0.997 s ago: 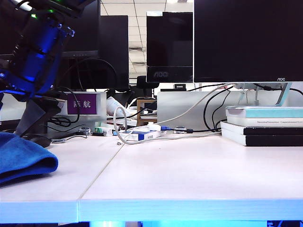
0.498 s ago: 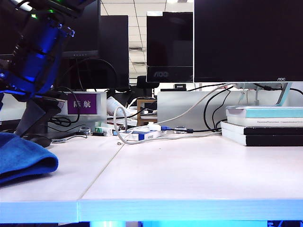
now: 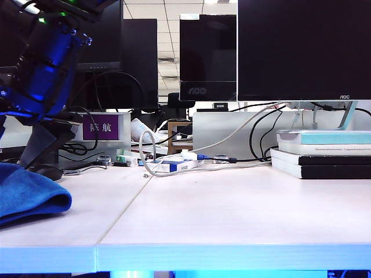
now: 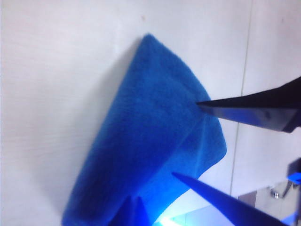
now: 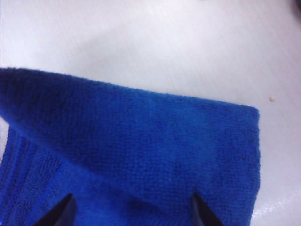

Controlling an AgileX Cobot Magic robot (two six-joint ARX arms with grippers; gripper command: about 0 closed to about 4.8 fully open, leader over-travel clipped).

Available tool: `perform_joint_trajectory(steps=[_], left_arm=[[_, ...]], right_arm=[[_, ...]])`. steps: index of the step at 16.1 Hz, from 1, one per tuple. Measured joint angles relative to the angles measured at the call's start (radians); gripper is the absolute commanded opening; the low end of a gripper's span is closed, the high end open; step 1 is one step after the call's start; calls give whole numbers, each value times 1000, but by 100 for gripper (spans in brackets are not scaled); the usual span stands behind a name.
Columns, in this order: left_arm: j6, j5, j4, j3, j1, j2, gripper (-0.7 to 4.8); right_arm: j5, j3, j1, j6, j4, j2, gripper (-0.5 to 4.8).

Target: Wipe the table from right to left using the rag.

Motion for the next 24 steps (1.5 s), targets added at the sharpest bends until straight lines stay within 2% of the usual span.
perform_joint_trajectory(steps=[4,8,14,18,24], left_arm=[[13,14,55,0,-97,79,-5],[14,15,103,0,-158,153,-5],[37,-27,137,0,-167,283,-5],[51,-32,174,0,-167,307,-5],[53,-103,196,0,-168,307,-5]], right_arm=[[-4,0,1,-5,0,0,314],[-3,0,0,-31,-26,-3,314],[-7,0,0,-58,-56,-40,314],[-4,1,-2,-77,-49,-60,314],[-3,2,-2,-82,-43,-122,300]])
